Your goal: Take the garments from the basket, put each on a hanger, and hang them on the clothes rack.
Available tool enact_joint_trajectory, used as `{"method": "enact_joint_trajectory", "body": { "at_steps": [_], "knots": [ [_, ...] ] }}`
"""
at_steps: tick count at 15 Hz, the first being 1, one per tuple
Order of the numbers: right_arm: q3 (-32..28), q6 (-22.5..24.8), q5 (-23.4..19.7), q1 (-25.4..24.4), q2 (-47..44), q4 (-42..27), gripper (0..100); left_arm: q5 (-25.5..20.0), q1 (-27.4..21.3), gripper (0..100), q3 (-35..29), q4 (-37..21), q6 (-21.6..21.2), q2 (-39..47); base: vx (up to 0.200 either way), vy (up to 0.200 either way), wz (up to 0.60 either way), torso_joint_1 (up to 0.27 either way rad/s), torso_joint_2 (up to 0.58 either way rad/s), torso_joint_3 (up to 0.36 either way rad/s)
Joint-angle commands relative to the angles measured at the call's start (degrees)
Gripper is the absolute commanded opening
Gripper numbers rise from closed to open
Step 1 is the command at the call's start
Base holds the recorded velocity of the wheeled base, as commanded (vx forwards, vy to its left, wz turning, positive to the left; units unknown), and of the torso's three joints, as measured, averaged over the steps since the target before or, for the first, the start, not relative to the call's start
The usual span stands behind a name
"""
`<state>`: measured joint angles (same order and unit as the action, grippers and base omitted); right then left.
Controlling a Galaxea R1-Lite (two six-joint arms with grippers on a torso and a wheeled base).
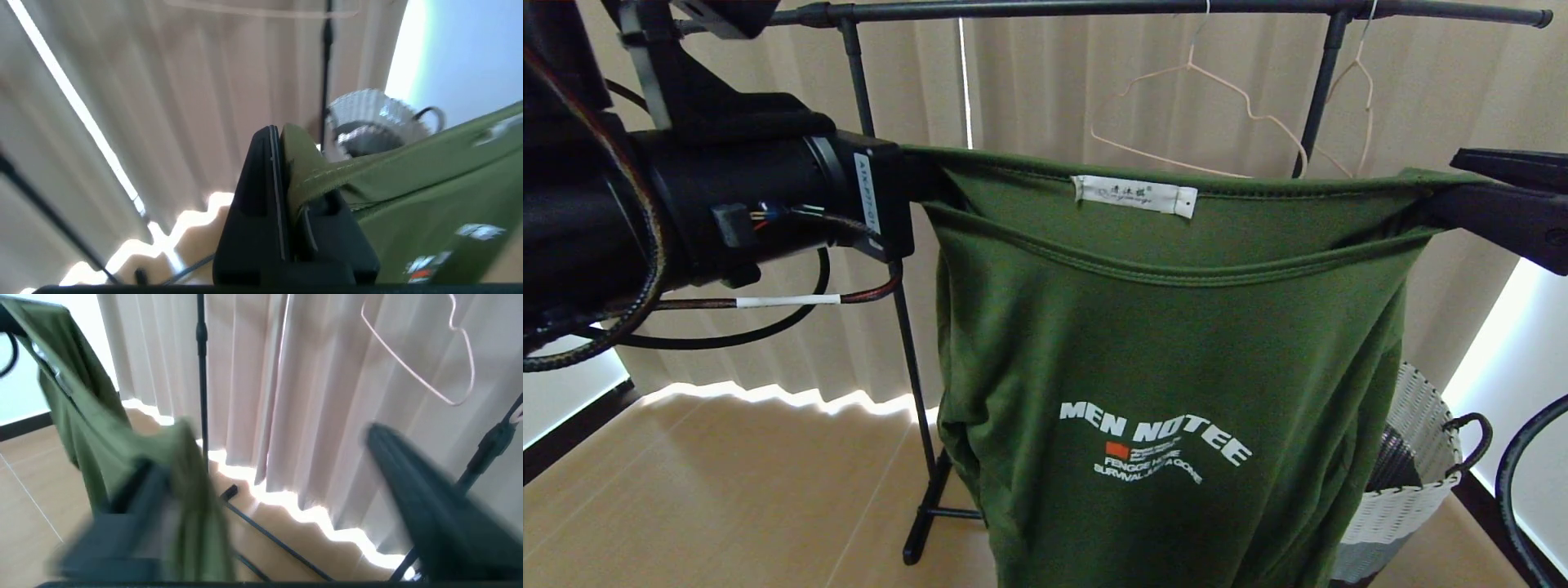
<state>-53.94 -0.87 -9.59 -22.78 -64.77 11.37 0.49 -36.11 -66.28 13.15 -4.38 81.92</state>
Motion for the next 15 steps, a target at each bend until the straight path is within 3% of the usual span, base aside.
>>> {"method": "enact_joint_trajectory", "body": {
  "at_steps": [1, 6, 10, 15],
  "knots": [
    [0.0, 0.0, -0.2, -0.1, 0.4, 0.2, 100, 0.0, 1.9, 0, 0.9, 0.1, 0.1, 0.3, 0.000, 0.000, 0.00, 0.000, 0.00, 0.000],
    [1.6, 0.0, -0.2, -0.1, 2.5, 0.2, 100, 1.7, 7.1, 0, 2.2, -0.1, -0.2, -0.9, 0.000, 0.000, 0.00, 0.000, 0.00, 0.000],
    [1.8, -0.1, -5.1, -0.1, 4.7, 0.1, 100, 2.4, 9.6, 0, 2.6, -0.1, -0.2, -0.9, 0.000, 0.000, 0.00, 0.000, 0.00, 0.000],
    [1.8, -0.1, -5.2, -0.1, 4.7, 0.1, 100, 2.5, 11.7, 0, 4.7, 0.1, -1.4, -1.9, 0.000, 0.000, 0.00, 0.000, 0.00, 0.000]
  ]
}}
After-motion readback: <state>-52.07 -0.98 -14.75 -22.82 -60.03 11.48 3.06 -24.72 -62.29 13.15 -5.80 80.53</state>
